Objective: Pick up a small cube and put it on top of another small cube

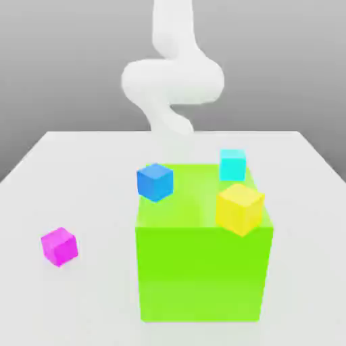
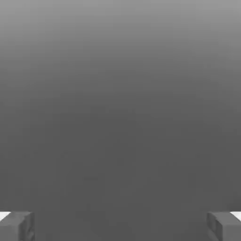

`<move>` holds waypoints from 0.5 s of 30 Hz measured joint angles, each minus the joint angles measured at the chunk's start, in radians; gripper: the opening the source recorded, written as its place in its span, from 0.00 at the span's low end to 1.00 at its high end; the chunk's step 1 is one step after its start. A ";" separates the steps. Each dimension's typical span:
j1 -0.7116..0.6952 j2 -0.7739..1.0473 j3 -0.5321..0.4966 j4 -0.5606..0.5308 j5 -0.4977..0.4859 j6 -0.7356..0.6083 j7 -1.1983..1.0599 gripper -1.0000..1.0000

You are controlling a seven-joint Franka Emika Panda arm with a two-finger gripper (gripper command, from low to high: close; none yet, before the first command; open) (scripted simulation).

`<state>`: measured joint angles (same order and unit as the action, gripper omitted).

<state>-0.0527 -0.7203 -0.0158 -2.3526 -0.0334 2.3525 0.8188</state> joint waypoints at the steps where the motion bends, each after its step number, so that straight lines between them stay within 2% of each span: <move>1: -0.024 0.037 -0.009 -0.024 -0.015 0.024 0.008 0.50; 9: -0.188 0.301 -0.109 -0.196 -0.101 0.196 0.052 0.50; 15: -0.289 0.495 -0.216 -0.324 -0.114 0.327 0.048 0.50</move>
<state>-0.3420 -0.2256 -0.2315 -2.6761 -0.1479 2.6790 0.8663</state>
